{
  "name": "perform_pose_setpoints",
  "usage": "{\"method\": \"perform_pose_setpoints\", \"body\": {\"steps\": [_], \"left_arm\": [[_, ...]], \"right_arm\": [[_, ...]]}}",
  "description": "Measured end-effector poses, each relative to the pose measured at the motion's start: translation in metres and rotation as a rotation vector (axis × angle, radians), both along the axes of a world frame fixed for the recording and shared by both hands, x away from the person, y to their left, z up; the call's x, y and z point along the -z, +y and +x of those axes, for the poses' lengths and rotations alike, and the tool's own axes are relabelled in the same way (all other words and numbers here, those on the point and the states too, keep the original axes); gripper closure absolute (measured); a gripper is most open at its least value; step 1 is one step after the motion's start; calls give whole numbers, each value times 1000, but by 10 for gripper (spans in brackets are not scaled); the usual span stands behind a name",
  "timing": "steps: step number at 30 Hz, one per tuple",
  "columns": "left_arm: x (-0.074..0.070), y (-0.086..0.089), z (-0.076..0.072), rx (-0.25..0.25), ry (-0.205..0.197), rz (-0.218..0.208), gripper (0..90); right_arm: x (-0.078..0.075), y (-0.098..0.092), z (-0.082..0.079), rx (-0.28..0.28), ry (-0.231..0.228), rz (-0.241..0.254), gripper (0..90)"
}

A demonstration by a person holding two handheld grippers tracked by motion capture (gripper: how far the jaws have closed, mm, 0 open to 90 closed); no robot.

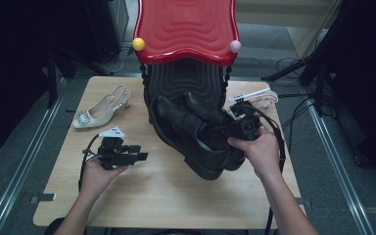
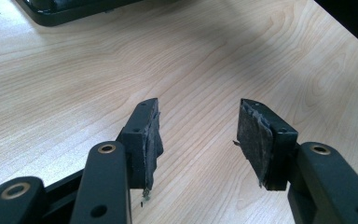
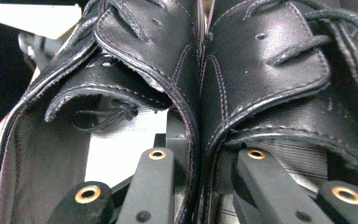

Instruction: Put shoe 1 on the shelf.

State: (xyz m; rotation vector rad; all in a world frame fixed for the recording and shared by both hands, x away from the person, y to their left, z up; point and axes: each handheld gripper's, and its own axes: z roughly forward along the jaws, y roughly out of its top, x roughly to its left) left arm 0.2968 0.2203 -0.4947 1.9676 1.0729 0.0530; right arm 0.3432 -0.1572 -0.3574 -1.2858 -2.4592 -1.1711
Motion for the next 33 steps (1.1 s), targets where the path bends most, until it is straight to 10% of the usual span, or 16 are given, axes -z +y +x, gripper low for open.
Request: {"method": "perform_pose_setpoints", "body": {"steps": [19, 33], "left_arm": [[0, -3, 0, 34, 6, -16, 488], [2, -6, 1, 45, 13, -17, 488]], "right_arm": [[5, 33, 69, 385, -124, 230, 821], [17, 76, 87, 549, -248, 211, 817]]}}
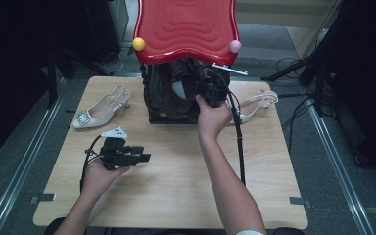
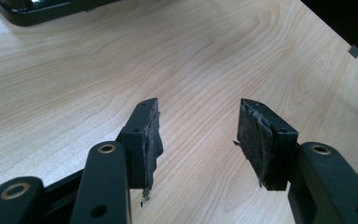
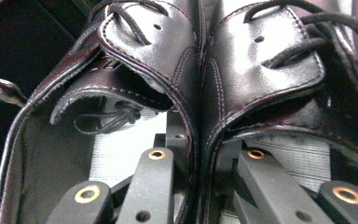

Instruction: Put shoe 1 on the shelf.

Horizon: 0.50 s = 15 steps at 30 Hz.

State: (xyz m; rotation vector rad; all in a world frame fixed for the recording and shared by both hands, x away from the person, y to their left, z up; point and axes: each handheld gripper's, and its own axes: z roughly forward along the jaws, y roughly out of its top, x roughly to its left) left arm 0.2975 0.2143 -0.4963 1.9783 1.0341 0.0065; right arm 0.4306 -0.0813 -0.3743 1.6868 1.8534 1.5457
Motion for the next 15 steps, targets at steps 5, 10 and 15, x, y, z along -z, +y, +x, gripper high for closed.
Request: {"method": "perform_pose_setpoints", "body": {"steps": [5, 10, 15], "left_arm": [[0, -3, 0, 15, 1, 5, 488], [0, -2, 0, 13, 5, -1, 488], [-1, -1, 0, 9, 0, -3, 488]], "right_arm": [[2, 13, 2, 43, 6, 3, 808], [3, 26, 4, 53, 40, -17, 792], [2, 32, 6, 78, 77, -9, 797]]}}
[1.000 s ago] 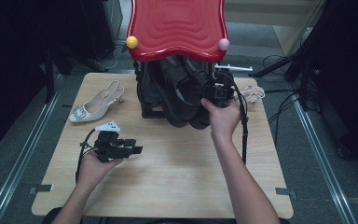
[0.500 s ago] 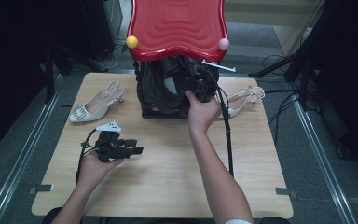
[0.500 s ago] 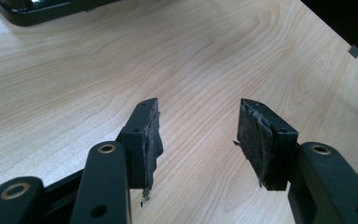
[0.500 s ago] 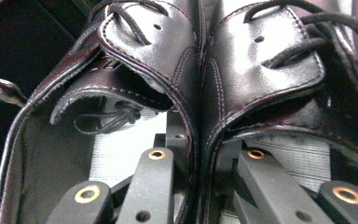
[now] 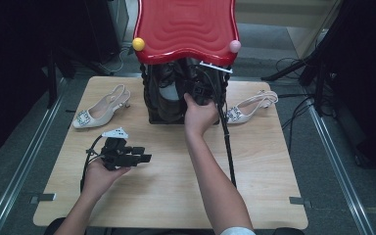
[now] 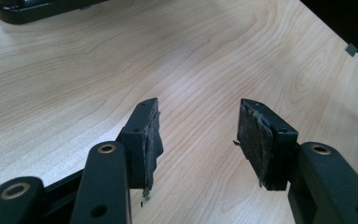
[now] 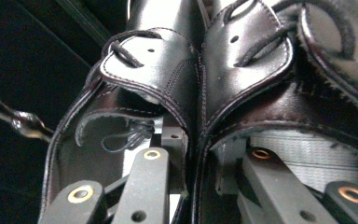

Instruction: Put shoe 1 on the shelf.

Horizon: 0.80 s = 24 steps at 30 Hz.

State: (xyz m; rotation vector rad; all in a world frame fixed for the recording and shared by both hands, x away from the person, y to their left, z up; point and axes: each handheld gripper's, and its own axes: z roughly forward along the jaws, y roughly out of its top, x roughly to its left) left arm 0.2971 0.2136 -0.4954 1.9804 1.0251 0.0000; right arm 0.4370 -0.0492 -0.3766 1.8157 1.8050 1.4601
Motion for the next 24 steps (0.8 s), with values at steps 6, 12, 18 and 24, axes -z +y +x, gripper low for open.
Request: {"method": "perform_pose_setpoints", "body": {"steps": [6, 12, 18, 24], "left_arm": [[1, 0, 1, -1, 2, -4, 489], [1, -1, 1, 3, 4, -6, 488], [0, -2, 0, 6, 1, -4, 488], [1, -1, 1, 5, 3, -2, 489]], "right_arm": [[-1, -5, 2, 0, -69, 27, 802], [1, 3, 0, 36, -70, 32, 791], [6, 13, -2, 13, -76, 1, 753], [10, 20, -4, -10, -87, -29, 710]]}}
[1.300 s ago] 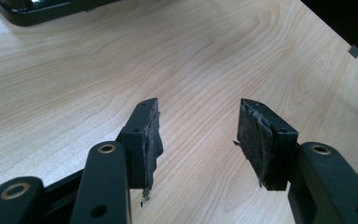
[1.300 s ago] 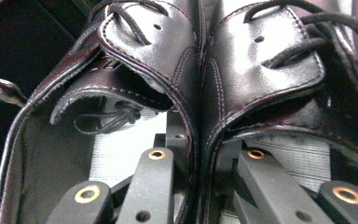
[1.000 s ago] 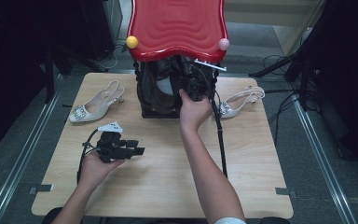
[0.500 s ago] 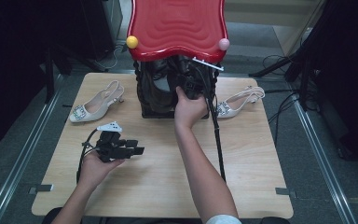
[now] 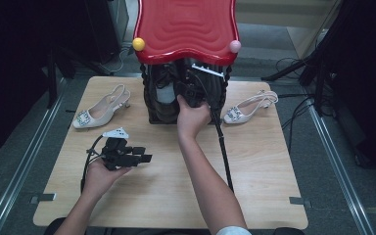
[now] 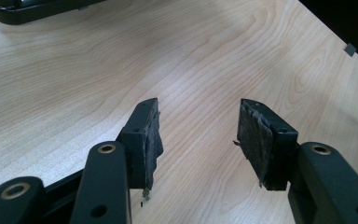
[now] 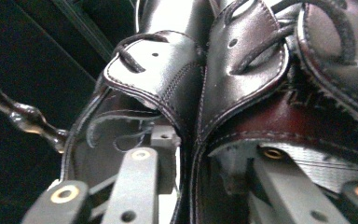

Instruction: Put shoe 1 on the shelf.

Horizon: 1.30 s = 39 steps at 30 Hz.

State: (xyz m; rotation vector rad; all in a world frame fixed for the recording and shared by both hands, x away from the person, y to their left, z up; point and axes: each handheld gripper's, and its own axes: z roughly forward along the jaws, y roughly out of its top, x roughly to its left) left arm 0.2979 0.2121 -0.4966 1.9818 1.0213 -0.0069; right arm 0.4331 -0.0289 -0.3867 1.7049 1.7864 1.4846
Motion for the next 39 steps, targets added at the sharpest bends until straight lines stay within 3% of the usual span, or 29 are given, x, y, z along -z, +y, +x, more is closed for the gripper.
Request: {"method": "perform_pose_setpoints", "body": {"steps": [5, 9, 13, 22, 32, 39], "left_arm": [[0, 0, 0, 0, 0, 0, 488], [0, -1, 0, -2, -3, 1, 488], [0, -1, 0, -3, -1, 4, 488], [0, 0, 0, -5, -3, 4, 488], [0, 1, 1, -12, 1, 7, 492], [-2, -2, 2, -7, -3, 30, 488]], "right_arm": [[2, -2, 0, -17, 5, 26, 661], [0, -3, -3, -30, -2, 5, 641], [3, -9, -5, -66, -17, 39, 622], [-3, -22, -20, -126, -69, 15, 612], [-10, -53, -40, -269, -73, 26, 583], [-13, -82, -59, -345, -111, -26, 576]]}}
